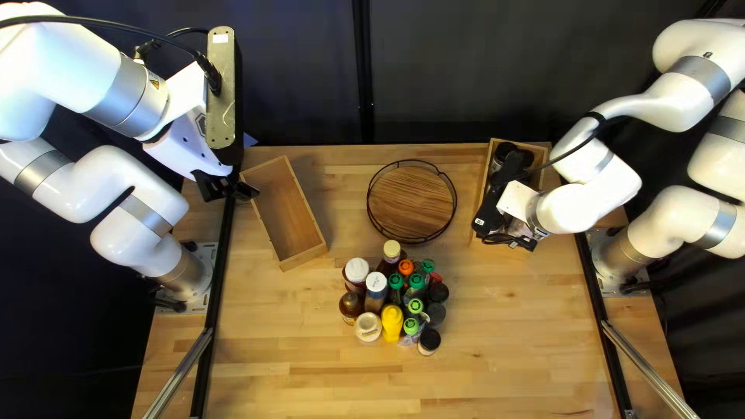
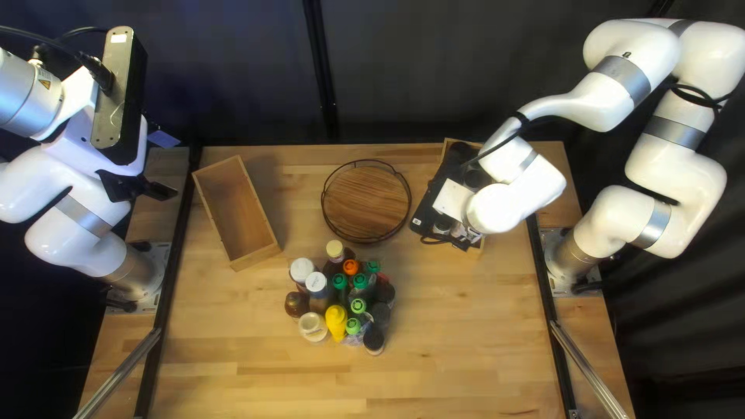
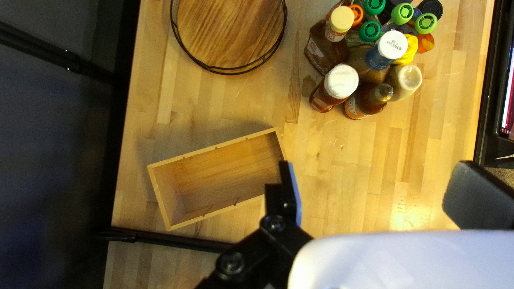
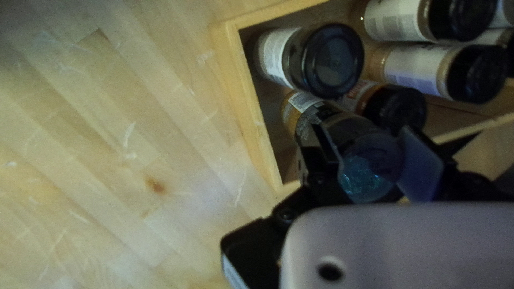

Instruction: Separate condiments, baby food and spices and place it in 3 different racks/containers

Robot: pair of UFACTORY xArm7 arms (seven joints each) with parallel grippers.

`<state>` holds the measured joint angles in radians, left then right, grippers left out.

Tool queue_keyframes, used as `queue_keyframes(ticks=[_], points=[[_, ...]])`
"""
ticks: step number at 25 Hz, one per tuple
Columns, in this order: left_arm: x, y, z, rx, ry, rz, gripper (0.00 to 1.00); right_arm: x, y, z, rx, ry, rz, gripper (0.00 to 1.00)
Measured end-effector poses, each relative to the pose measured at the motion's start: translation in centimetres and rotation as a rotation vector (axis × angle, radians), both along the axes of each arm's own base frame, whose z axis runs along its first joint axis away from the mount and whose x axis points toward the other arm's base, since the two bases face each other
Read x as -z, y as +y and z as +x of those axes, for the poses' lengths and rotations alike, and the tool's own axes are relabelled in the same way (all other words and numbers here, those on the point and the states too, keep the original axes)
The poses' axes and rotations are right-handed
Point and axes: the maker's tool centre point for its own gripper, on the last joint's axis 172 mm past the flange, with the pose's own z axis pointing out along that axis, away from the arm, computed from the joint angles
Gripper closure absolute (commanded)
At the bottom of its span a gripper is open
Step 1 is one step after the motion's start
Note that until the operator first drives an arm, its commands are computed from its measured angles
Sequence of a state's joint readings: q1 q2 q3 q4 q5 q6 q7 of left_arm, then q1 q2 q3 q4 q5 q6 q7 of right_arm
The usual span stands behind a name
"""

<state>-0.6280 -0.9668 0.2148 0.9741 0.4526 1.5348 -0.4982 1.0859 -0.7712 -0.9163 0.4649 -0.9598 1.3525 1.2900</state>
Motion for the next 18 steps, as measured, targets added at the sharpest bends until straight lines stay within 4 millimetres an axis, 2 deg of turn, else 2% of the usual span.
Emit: queue_keyframes(ticks=[5,8,12,18], points=[[0.0,0.0,0.0,0.0,0.0,0.0,0.0,-1.4,1.3,0.2,-0.016,-0.007,0.006,0.0],[0.0,0.0,0.0,0.0,0.0,0.0,0.0,-2.9,3.0,0.8,-0.041,-0.023,0.006,0.0],[0.0,0.0,0.0,0.0,0.0,0.0,0.0,-4.4,6.1,2.7,-0.107,-0.061,0.028,0.0],[0.0,0.0,0.0,0.0,0.0,0.0,0.0,-5.4,10.9,6.3,-0.271,-0.127,0.101,0.0]])
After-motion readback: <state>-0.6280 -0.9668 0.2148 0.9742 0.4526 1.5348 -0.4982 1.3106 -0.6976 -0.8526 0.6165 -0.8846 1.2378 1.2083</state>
